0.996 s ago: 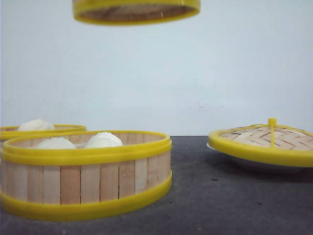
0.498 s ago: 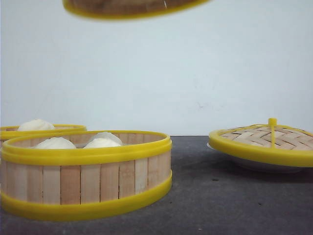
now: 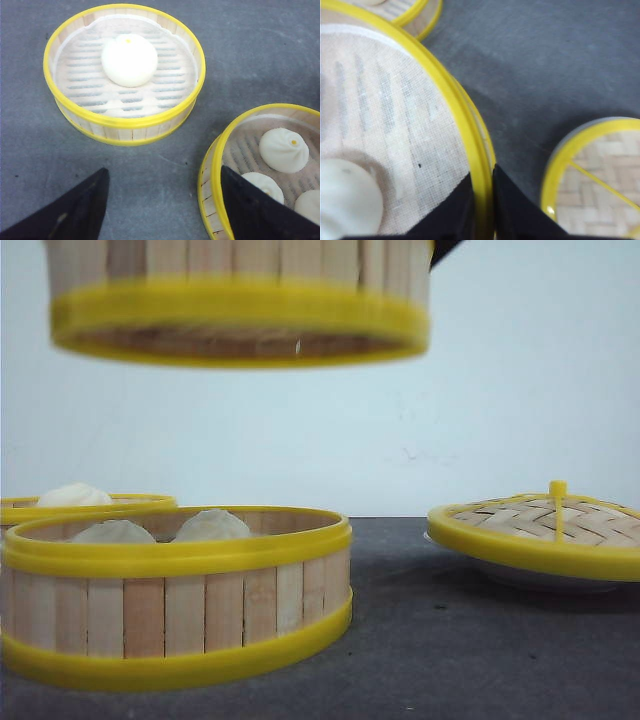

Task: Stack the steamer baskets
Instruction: 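Carry the basket over the nearest basket and lower it on top, then open the right gripper to release the stacked basket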

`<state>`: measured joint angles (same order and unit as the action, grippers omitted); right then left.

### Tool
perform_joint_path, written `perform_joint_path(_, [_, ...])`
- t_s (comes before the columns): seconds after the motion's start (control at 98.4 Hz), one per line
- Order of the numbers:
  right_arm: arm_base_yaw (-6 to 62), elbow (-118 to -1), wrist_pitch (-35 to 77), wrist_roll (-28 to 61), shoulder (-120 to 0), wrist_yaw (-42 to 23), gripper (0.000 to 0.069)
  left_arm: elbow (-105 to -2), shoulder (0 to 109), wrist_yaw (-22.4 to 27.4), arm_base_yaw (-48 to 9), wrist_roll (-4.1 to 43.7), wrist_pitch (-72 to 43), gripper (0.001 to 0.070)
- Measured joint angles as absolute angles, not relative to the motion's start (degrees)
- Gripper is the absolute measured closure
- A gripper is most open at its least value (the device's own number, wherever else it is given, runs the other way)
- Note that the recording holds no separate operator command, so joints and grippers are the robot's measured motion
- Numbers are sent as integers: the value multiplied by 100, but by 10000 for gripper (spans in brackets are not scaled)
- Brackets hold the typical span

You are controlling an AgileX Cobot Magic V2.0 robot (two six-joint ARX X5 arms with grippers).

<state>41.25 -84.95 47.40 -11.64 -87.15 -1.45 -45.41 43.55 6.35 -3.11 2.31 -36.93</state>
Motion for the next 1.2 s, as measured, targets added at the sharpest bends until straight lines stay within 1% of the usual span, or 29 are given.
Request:
perform_joint_path(0.132, [4119, -7924, 3913, -1085, -8715, 185, 666, -4541, 4355, 637, -314, 231, -3693, 281])
perform_joint_path(0.275, [4095, -7535, 3446, -1076, -8720, 252, 666, -4541, 4355, 637, -314, 231, -3695, 281])
perform_joint_path(0.59, [4060, -7483, 3063, -1076, -9253, 237, 666, -4541, 4355, 637, -311, 231, -3688, 281])
perform_joint_path(0.6, [4060, -7483, 2749, -1076, -9579, 239, 666, -4541, 4355, 637, -314, 233, -3688, 281])
perform_joint_path(0.61, [4060, -7483, 2724, -1079, -9588, 239, 666, -4541, 4355, 637, -314, 233, -3688, 281])
perform_joint_path(1.2, [4053, -7483, 2469, -1144, -9865, 257, 666, -4541, 4355, 637, -314, 233, -3688, 281])
